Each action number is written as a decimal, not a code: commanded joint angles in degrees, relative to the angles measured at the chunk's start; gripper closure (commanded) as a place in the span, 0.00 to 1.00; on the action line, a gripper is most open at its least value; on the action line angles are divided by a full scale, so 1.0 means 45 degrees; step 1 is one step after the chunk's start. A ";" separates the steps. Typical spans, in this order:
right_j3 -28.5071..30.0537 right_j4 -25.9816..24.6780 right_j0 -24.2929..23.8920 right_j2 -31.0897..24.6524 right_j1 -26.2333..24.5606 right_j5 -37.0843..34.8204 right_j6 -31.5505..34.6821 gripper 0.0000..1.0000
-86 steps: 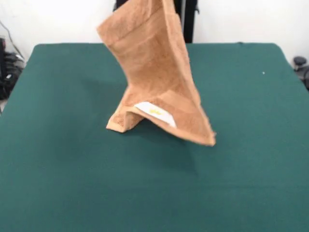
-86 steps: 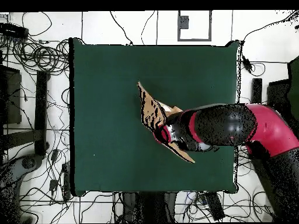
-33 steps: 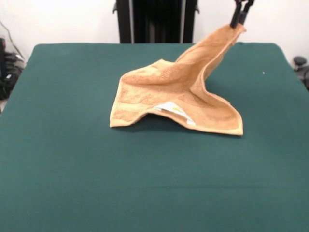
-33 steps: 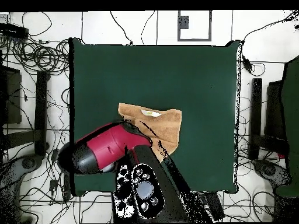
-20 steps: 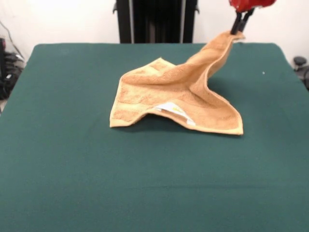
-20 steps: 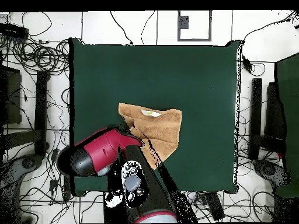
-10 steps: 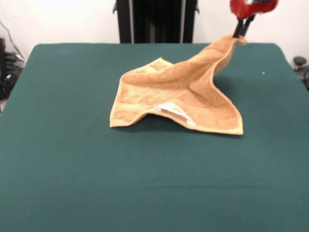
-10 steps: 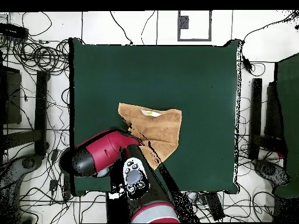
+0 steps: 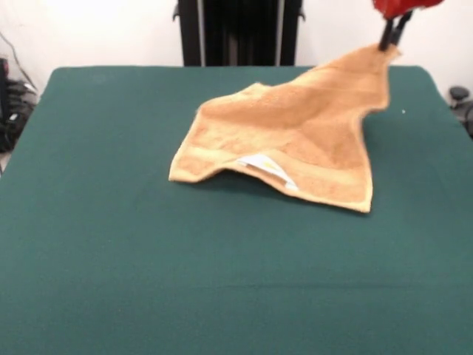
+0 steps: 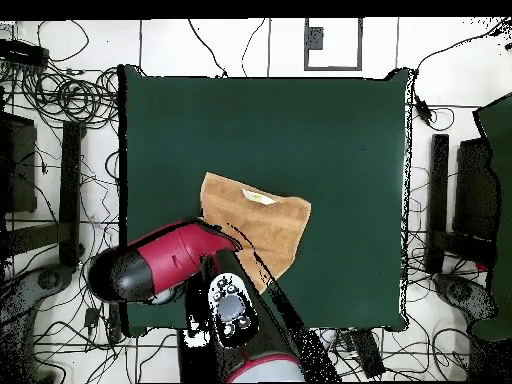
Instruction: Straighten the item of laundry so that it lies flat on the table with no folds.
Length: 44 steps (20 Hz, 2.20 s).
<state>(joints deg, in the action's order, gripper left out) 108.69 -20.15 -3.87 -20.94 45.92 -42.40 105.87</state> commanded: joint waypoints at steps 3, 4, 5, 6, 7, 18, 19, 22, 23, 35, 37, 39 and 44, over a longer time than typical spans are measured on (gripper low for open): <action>0.1906 0.2083 -0.0990 -0.3504 0.0630 0.0014 -0.1241 1.00; 0.1951 0.2203 -0.1128 -0.3737 0.0601 -0.0140 -0.1373 1.00; 0.1898 0.2353 -0.1149 -0.3959 0.0565 -0.0373 -0.1436 1.00; 0.1939 0.2380 -0.1183 -0.4071 0.0592 -0.0478 -0.1458 1.00; 0.1973 0.2449 -0.1126 -0.4089 0.0603 -0.0846 -0.1403 1.00; -0.0631 -0.0340 0.0645 -0.1585 -0.0840 0.0513 0.0604 1.00; -0.0663 -0.0326 0.0649 -0.1520 -0.0873 0.0508 0.0674 1.00; -0.0641 -0.0386 0.0729 -0.1214 -0.0893 0.0553 0.1093 1.00; -0.0773 -0.0505 0.0848 -0.0958 -0.0969 0.0788 0.1460 1.00; -0.2989 -0.0518 0.2126 0.1159 -0.3213 0.2214 0.2854 1.00; -0.3256 -0.0428 0.2277 0.1347 -0.3549 0.2209 0.2750 1.00; -0.3464 -0.0390 0.2427 0.1564 -0.3822 0.2273 0.2682 1.00; -0.3871 -0.0193 0.2586 0.1885 -0.4263 0.2340 0.2501 1.00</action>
<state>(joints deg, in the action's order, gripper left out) 96.10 -21.96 5.74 -15.40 31.24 -34.16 105.87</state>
